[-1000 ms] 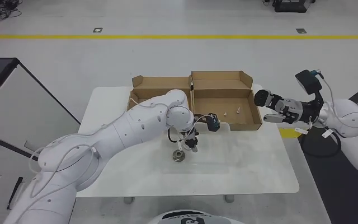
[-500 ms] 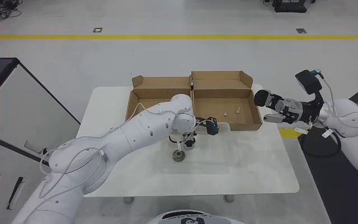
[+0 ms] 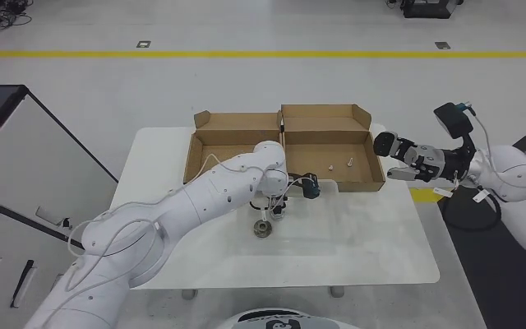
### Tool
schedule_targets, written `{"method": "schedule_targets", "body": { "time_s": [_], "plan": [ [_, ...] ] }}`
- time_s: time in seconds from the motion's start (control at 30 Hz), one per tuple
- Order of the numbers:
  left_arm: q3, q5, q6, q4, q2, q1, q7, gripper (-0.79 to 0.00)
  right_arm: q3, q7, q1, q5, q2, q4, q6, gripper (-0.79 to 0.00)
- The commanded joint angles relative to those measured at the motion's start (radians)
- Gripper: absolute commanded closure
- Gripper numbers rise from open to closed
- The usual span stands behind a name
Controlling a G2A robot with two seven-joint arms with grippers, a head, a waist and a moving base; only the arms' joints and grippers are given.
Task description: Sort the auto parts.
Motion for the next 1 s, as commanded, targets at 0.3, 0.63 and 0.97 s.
{"method": "schedule_targets", "body": {
  "time_s": [0.3, 0.63, 0.97],
  "plan": [
    [0.0, 0.013, -0.02, 0.047, -0.021, 0.012, 0.02, -0.311, 0.0, 0.0, 0.0, 0.0, 0.0, 0.0, 0.0, -0.785],
    [0.0, 0.029, -0.053, 0.062, -0.028, 0.019, 0.053, -0.326, 0.0, 0.0, 0.0, 0.0, 0.0, 0.0, 0.0, -0.785],
    [0.0, 0.009, -0.048, 0.083, -0.03, 0.006, 0.048, -0.283, 0.0, 0.0, 0.0, 0.0, 0.0, 0.0, 0.0, -0.785]
  ]
}}
